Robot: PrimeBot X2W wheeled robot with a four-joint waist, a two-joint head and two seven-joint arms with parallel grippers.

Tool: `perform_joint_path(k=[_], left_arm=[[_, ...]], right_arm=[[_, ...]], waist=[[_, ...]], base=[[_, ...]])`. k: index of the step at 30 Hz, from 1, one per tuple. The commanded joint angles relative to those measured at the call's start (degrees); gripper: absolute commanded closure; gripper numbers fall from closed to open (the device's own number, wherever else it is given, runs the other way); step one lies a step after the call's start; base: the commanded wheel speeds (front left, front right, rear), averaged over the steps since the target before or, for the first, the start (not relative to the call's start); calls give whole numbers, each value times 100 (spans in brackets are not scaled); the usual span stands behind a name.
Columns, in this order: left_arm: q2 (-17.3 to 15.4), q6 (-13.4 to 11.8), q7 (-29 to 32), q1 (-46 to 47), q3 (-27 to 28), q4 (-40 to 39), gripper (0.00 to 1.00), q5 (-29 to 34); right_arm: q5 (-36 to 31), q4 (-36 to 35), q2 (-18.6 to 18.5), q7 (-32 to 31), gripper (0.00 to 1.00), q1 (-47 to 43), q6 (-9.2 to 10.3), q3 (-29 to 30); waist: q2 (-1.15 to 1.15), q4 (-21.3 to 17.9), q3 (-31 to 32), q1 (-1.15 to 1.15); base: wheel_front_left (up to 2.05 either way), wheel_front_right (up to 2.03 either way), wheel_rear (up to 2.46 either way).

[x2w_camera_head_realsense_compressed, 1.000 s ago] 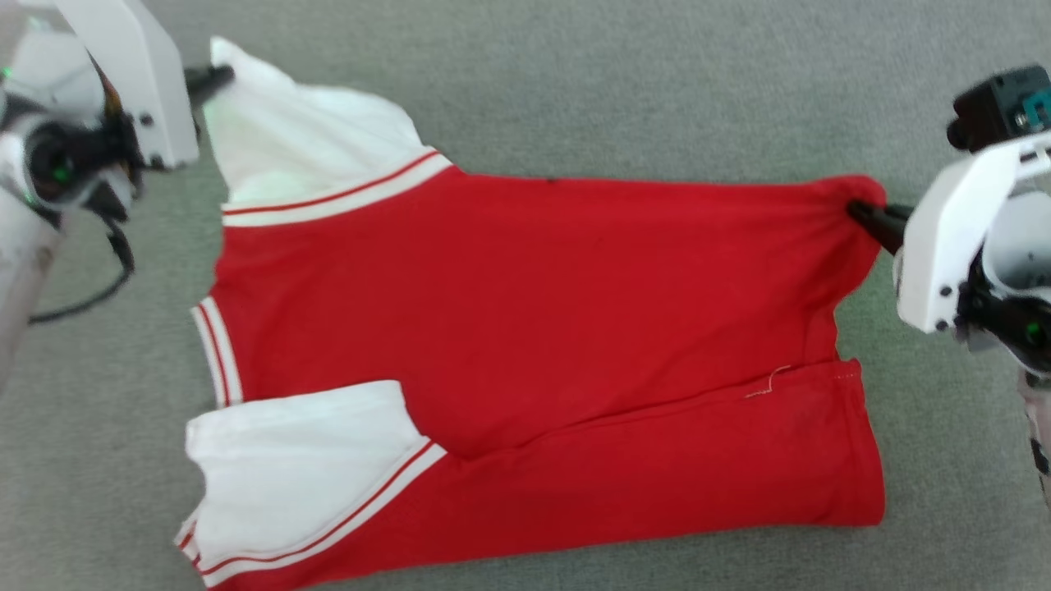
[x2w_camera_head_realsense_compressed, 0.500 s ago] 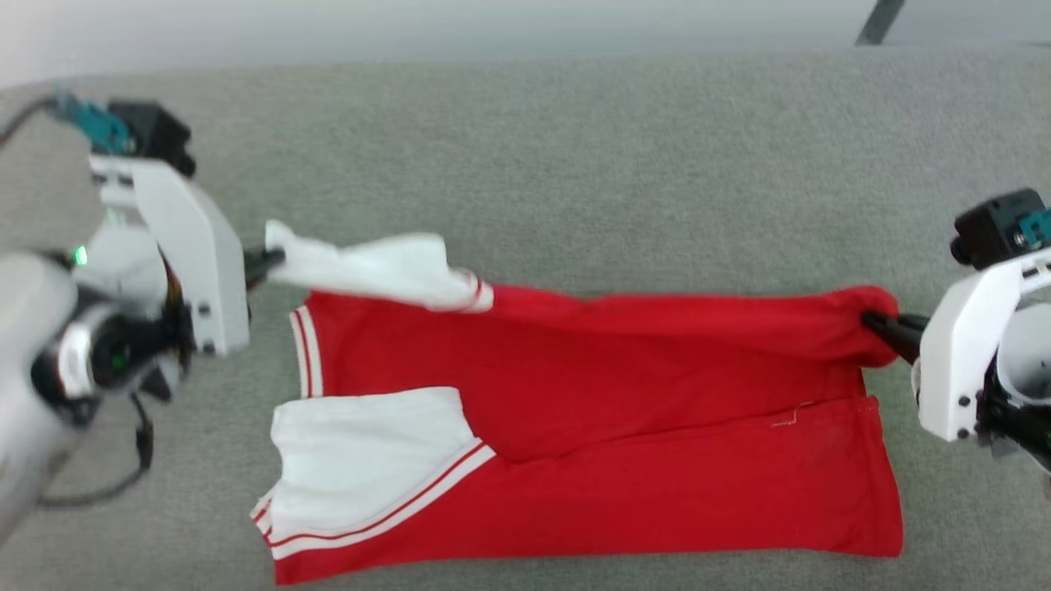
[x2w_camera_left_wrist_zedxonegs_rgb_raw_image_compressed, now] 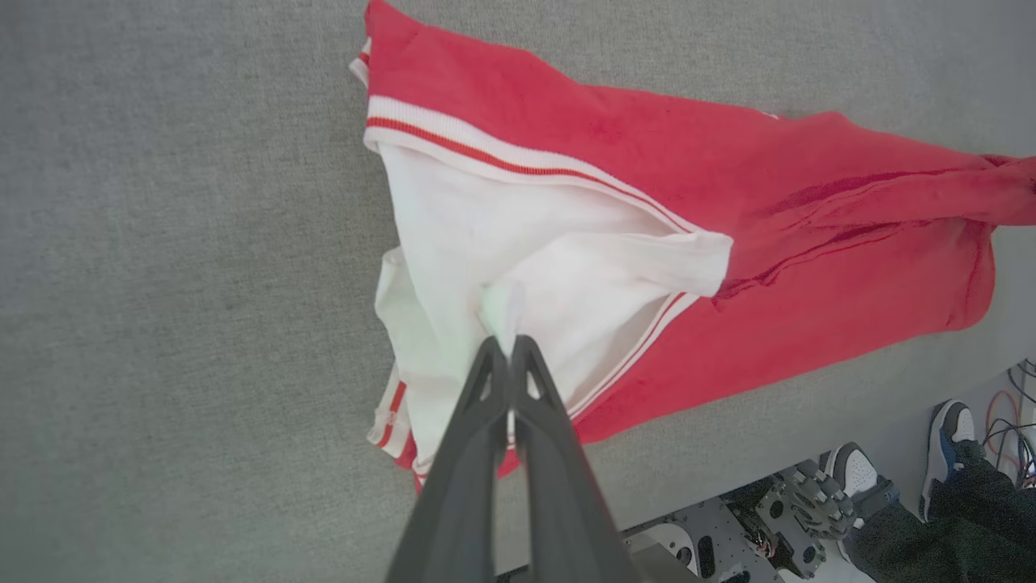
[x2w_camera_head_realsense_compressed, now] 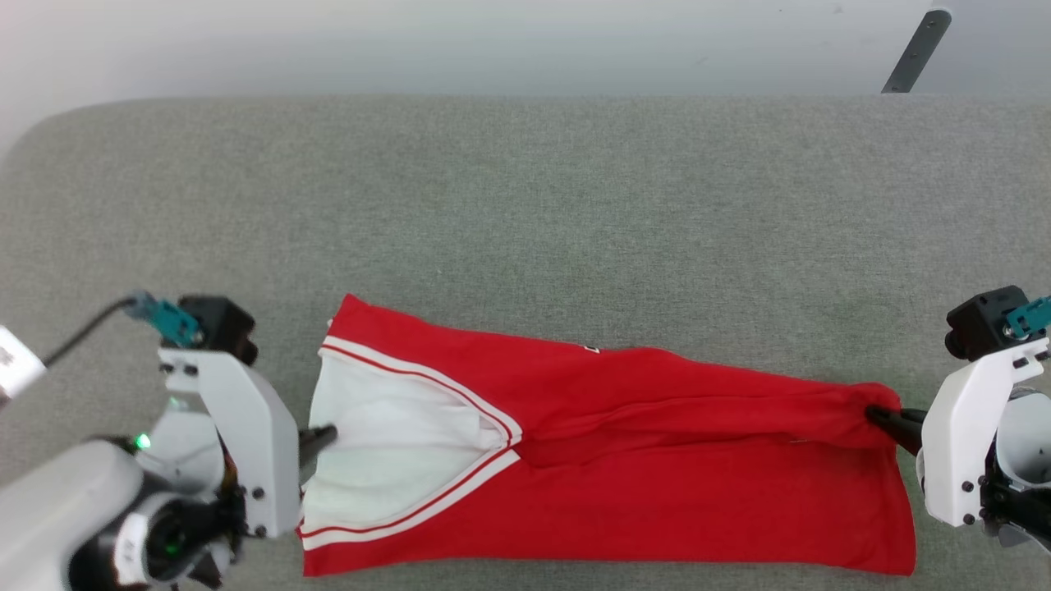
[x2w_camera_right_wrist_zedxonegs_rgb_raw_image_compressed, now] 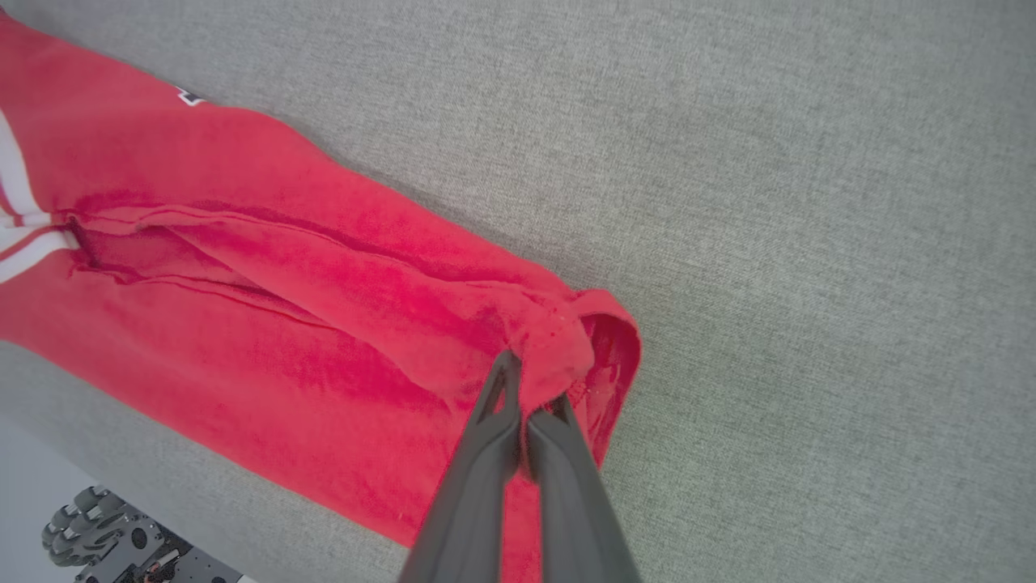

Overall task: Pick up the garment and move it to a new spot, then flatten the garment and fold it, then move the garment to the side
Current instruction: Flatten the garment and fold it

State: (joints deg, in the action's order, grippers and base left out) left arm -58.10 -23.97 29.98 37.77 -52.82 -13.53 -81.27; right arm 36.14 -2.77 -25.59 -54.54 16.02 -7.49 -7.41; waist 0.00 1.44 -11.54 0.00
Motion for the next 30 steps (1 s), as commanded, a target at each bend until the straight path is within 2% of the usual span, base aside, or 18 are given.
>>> perform_joint_path(k=[1,4,7,8,10,11,13,14,25,30], left_arm=[[37,-24,-38,-82,-14,-5,100,-2],[132,13,-84,-228,-82,41,100,-54],[216,66,-96,-317,-138,101,100,-87],[231,79,-127,-336,-131,120,80,-97],[255,108,-189,-370,-113,128,57,-105],[245,111,-211,-386,-100,136,35,-104],[213,121,-259,-435,-77,100,17,-125],[195,110,-293,-453,-57,85,1,-142],[-17,-11,-1025,-943,206,-142,0,-220],[-76,91,-1637,-1246,331,-175,0,-97]], right_arm=[[-7,-24,2,18,100,-50,0,26],[-56,9,19,45,100,-139,0,30],[-95,14,26,67,51,-145,0,-32],[-109,-4,25,94,0,-137,0,-48],[-96,13,65,121,0,-160,0,-23],[-47,17,98,119,0,-182,0,-5],[-4,-10,104,111,0,-193,0,22],[7,-25,90,121,0,-216,1,36],[-8,-314,247,283,0,-749,0,351],[-9,-432,376,322,0,-1074,0,525]], waist=[[0,-7,0,0],[0,-23,7,0],[0,-60,40,0],[0,-71,59,0],[0,-85,115,0],[0,-91,151,0],[0,-101,227,0],[0,-105,271,0],[0,-100,713,0],[0,-94,865,0]], base=[[0,0,0],[0,0,0],[0,0,0],[0,0,0],[0,0,0],[0,0,0],[0,0,0],[0,0,0],[0,0,0],[0,0,0]])
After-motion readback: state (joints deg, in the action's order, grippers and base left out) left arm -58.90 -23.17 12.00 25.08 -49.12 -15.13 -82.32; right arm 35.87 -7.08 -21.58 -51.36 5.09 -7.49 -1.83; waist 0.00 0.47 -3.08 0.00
